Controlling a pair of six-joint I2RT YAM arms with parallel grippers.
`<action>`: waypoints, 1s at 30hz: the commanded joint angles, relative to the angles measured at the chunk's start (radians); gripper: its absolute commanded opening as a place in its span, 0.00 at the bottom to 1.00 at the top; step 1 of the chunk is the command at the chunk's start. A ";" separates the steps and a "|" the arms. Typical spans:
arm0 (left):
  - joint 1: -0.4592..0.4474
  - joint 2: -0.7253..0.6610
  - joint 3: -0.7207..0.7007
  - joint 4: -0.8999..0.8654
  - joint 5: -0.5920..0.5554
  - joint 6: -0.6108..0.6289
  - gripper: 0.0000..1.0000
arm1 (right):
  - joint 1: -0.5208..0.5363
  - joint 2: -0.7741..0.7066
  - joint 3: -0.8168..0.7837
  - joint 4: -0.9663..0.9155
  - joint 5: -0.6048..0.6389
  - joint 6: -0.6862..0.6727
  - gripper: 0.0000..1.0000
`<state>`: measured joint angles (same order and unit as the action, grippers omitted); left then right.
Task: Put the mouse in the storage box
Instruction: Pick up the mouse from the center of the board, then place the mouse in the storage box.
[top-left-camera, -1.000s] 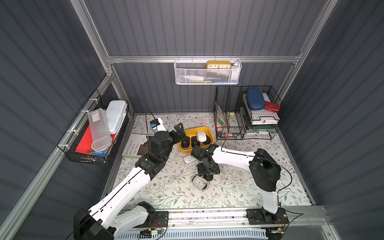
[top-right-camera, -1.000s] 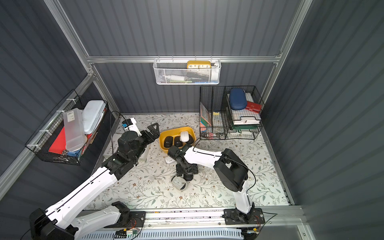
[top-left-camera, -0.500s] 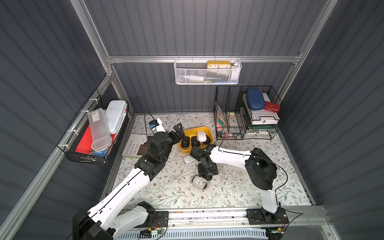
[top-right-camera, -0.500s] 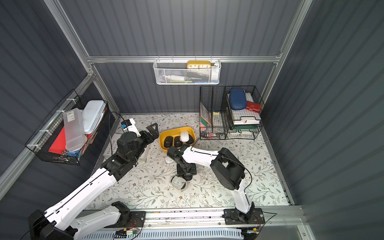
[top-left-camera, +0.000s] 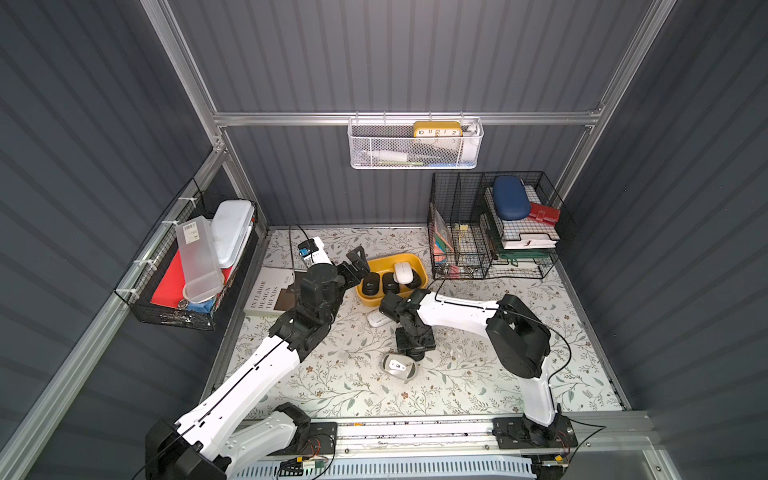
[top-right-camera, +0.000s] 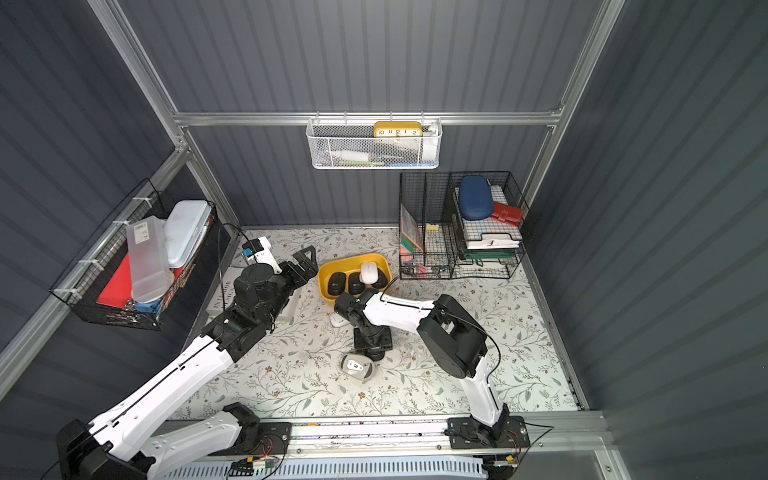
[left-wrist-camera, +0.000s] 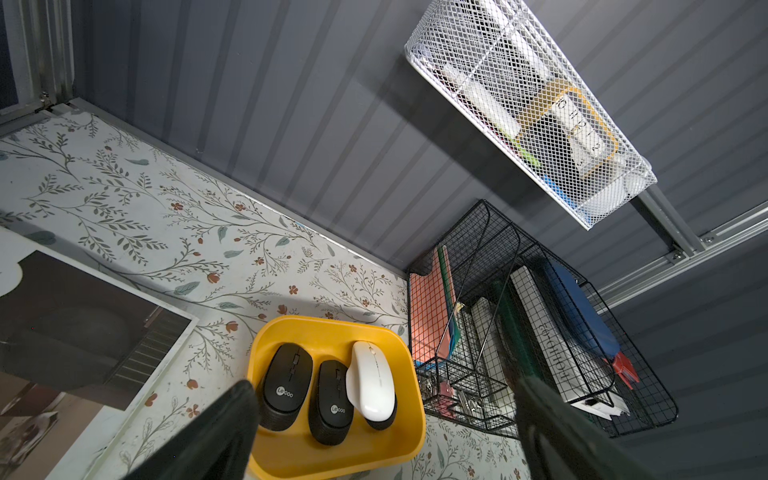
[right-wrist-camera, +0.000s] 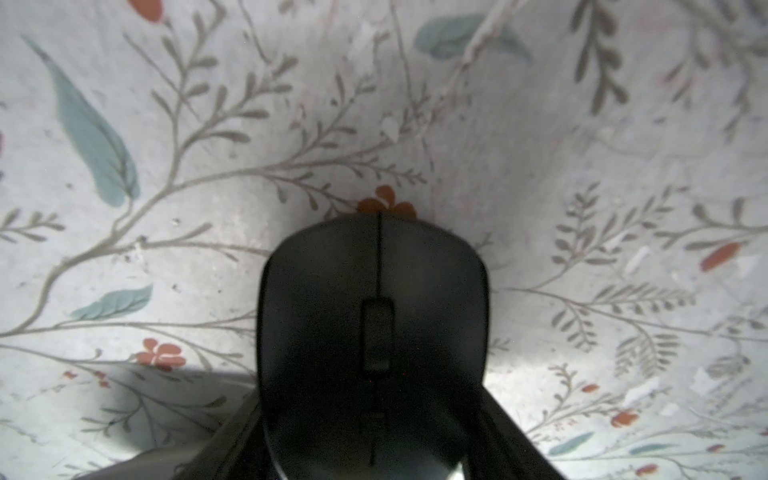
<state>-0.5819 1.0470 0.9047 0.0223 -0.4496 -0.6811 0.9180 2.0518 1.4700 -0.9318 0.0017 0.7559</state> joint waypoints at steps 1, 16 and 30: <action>0.002 -0.002 0.000 0.008 -0.008 0.008 0.99 | -0.005 -0.030 0.015 -0.031 0.043 -0.005 0.60; 0.002 -0.141 -0.027 -0.007 -0.078 0.014 0.99 | -0.082 -0.091 0.349 -0.203 0.152 -0.201 0.57; 0.002 -0.242 -0.067 -0.035 -0.111 -0.004 1.00 | -0.155 0.327 1.037 -0.367 0.101 -0.328 0.58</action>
<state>-0.5819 0.8215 0.8574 0.0025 -0.5434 -0.6807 0.7879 2.3249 2.4222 -1.2339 0.1226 0.4568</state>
